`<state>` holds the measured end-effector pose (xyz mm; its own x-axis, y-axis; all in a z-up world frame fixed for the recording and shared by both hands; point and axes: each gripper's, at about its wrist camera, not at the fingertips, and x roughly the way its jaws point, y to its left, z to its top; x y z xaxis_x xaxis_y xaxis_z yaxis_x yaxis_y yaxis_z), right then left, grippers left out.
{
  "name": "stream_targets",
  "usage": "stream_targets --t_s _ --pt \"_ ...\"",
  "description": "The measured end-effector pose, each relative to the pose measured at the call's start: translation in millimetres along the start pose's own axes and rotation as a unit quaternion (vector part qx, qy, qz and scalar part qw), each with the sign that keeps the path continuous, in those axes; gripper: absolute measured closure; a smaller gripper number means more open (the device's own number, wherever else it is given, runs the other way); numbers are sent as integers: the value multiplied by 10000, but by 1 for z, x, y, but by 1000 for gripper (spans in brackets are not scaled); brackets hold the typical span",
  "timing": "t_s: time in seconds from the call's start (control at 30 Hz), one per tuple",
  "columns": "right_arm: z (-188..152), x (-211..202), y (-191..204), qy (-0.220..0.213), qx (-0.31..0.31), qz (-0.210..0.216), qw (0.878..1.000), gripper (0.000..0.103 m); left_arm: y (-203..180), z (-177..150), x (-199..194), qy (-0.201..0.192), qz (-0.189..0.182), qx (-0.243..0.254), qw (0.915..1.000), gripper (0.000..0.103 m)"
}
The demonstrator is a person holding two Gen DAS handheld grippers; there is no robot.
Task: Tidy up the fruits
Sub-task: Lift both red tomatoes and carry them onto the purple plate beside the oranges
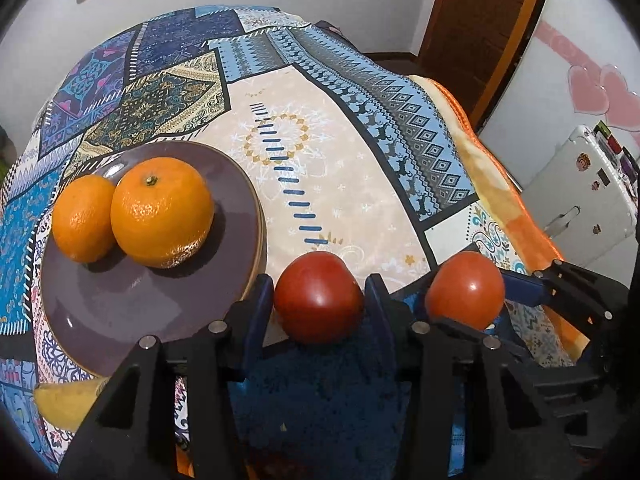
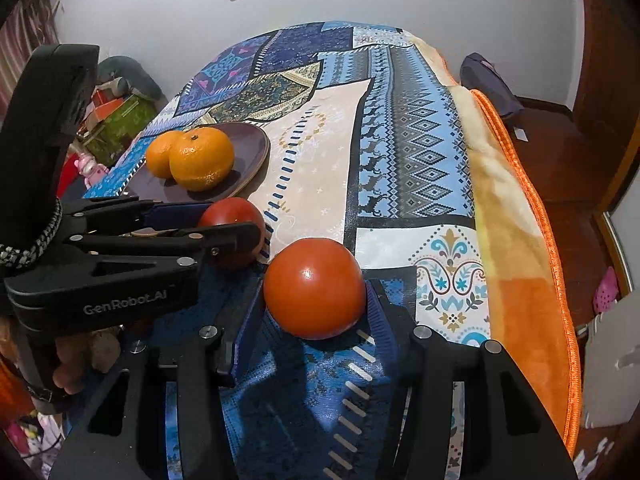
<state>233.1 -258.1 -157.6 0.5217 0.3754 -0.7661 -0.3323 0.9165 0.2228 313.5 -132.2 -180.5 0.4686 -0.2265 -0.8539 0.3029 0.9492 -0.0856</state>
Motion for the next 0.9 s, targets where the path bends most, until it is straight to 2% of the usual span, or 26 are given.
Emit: stream_targets --t_s 0.27,0.67,0.9 --pt "6 -8 3 -114 -11 -17 9999 55 5 -5 -13 -68 -90 -63 9999 57" --pt "27 -22 32 -405 -224 38 9989 55 24 -6 -76 -668 -138 -210 9974 57" --pt "44 -19 62 -559 -455 235 9971 55 51 -7 -115 -1010 76 -362 9942 57"
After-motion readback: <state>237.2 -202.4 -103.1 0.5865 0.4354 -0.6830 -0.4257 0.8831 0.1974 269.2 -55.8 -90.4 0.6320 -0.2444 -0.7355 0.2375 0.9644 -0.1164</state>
